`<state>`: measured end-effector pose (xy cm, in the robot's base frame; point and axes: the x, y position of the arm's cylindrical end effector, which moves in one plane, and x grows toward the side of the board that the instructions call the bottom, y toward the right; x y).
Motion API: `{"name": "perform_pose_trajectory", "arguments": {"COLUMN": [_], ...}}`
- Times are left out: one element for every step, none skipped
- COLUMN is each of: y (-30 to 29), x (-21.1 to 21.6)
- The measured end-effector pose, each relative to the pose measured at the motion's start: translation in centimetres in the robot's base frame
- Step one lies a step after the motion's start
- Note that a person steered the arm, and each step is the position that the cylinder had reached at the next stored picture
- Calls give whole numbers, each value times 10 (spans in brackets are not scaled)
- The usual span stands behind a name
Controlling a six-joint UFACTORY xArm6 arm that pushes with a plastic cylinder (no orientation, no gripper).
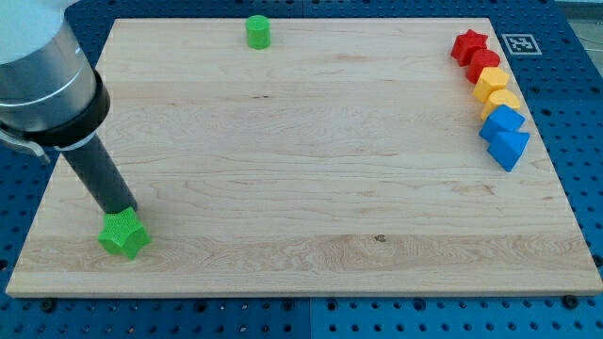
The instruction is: Place your arm to the bottom left of the blue triangle
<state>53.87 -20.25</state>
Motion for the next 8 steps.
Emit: {"name": "perform_pose_trajectory", "arguments": {"y": [2,29,71,104,140,175,205,235], "x": [-5,-31,-32,-32,-32,-25,-12,-3]}}
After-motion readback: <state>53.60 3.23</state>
